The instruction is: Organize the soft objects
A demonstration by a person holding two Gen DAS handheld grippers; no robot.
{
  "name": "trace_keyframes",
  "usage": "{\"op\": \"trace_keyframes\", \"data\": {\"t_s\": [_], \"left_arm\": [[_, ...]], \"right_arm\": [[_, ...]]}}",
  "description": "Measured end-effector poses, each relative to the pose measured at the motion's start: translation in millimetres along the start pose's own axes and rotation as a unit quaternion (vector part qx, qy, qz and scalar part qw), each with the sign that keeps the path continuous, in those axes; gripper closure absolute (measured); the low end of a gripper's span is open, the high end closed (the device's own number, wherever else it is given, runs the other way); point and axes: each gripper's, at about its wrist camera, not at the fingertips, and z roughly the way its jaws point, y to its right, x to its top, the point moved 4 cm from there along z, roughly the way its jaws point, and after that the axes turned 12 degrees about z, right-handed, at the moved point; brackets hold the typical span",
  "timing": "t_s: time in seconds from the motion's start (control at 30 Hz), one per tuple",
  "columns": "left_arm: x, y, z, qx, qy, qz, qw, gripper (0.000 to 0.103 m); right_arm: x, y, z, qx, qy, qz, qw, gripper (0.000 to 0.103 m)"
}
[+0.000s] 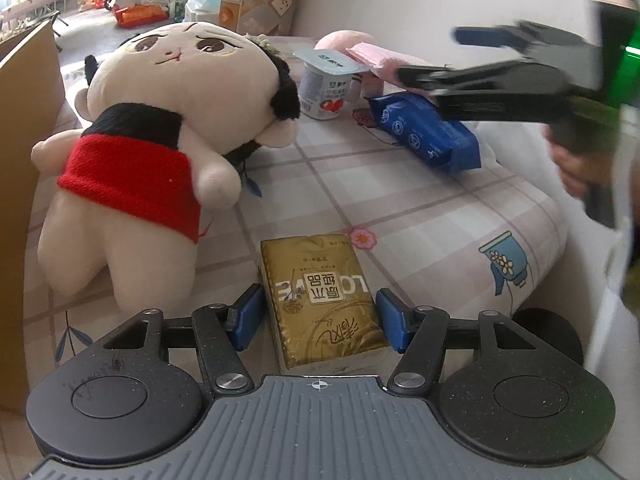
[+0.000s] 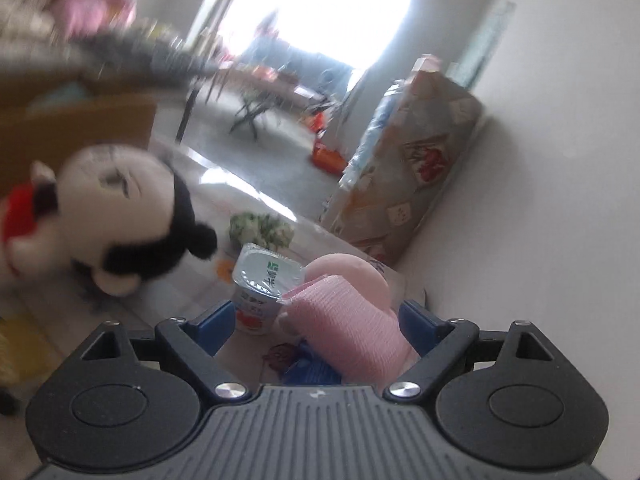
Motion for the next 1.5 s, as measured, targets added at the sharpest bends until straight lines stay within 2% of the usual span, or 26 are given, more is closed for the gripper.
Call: {"op": "trace_keyframes", "data": {"t_s": [0.07,0.13,0.23,0.3,0.33,0.47,0.8,1.0,1.13,1.27,1.4,1.5], "left_arm": [[-0.8,-0.8,0.0,-0.002,0.002,-0.001,1.0000,0.043],[-1.7,-2.1,-1.1,-0.004,0.004,-0.001,1.0000,0.043],[-2.5,-2.5,-1.3,-0.006,0.007,0.001,1.0000,0.043],[-3.1,-2.6,-1.7,-0.007,0.009,0.003,0.9999,0.043],[-3.4,-2.4,-2.3,-0.007,0.010,0.004,0.9999,0.043],[-4.7,-3.1,-5.1,-0.009,0.017,0.007,0.9998,0.044],[-6.1,-0.7,-23.0,-0.029,0.050,0.006,0.9983,0.045],[-7.7,3.5,-58.4,-0.041,0.091,0.010,0.9949,0.046],[-10.4,-1.0,-97.4,-0.047,0.129,0.001,0.9905,0.046],[-12.8,-17.2,-148.1,-0.028,0.180,-0.012,0.9831,0.046],[-18.5,-50.8,-197.3,0.016,0.209,-0.040,0.9770,0.046],[-24.8,-84.4,-224.0,0.070,0.215,-0.063,0.9720,0.046]], "right_arm": [[0.7,-6.7,22.5,-0.015,-0.014,-0.029,0.999,0.022],[-1.9,-13.5,41.8,-0.023,-0.031,-0.055,0.998,0.026],[-10.8,-20.9,66.9,-0.042,-0.058,-0.084,0.994,0.040],[-14.3,-20.2,71.4,-0.062,-0.053,-0.091,0.992,0.044],[-14.4,-19.7,71.3,-0.071,-0.051,-0.092,0.992,0.055],[-7.9,-12.5,55.6,-0.081,-0.031,-0.067,0.994,0.066],[20.9,2.2,-17.3,-0.105,0.028,-0.030,0.994,0.071],[48.2,4.1,-72.6,-0.094,0.060,0.009,0.994,0.071],[81.4,-8.4,-119.4,-0.046,0.100,0.043,0.993,0.071],[121.2,-27.6,-153.5,0.055,0.127,0.091,0.986,0.071],[160.8,-46.9,-158.5,0.165,0.133,0.146,0.966,0.071],[189.9,-64.3,-143.8,0.252,0.122,0.182,0.943,0.070]]}}
